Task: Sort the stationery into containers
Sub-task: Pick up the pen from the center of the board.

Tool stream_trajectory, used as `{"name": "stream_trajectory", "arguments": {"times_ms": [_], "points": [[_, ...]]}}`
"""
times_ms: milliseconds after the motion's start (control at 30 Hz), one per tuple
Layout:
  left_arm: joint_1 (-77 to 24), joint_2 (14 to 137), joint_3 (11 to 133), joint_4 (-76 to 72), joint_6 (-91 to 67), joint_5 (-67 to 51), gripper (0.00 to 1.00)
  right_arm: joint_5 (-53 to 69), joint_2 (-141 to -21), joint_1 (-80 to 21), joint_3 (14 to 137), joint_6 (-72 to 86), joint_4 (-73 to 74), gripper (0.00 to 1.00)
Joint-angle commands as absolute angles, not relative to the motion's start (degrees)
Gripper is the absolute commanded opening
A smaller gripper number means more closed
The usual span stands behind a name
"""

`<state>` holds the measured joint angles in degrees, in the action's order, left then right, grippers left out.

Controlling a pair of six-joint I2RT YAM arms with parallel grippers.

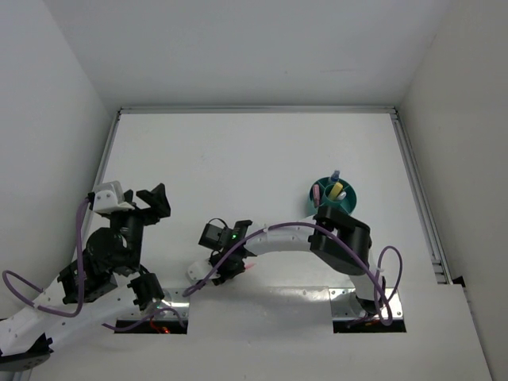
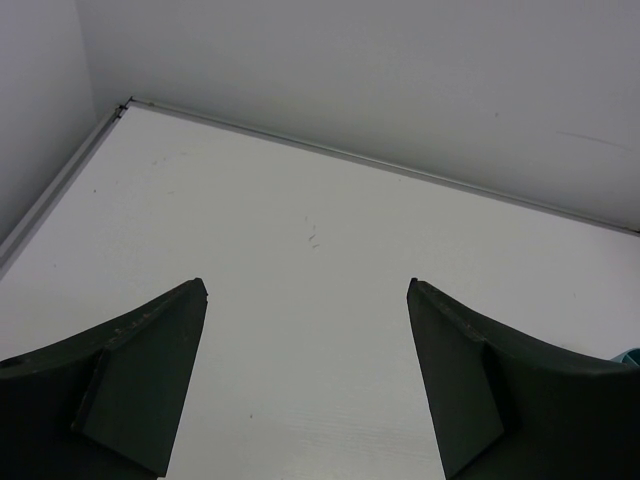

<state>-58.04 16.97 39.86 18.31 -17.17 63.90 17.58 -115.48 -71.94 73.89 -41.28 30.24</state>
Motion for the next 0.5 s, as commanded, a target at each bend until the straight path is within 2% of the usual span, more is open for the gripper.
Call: {"name": "stream_trajectory", "arguments": {"times_ms": [0, 167, 467], "points": [[-57.5, 16.3, 39.6, 16.7, -16.3, 64.1, 0.87, 17.4, -118.1, -72.6, 76.3, -41.0, 31.7, 0.26], [-57.5, 16.3, 39.6, 16.7, -16.3, 64.1, 0.87, 20.0, -120.7, -73.1, 79.1, -43.3, 39.7, 0.20], [-57.5, 16.3, 39.6, 16.7, -16.3, 64.6, 0.87, 20.0, -120.7, -73.1, 80.2, -44.6, 43.7, 0.07]]}}
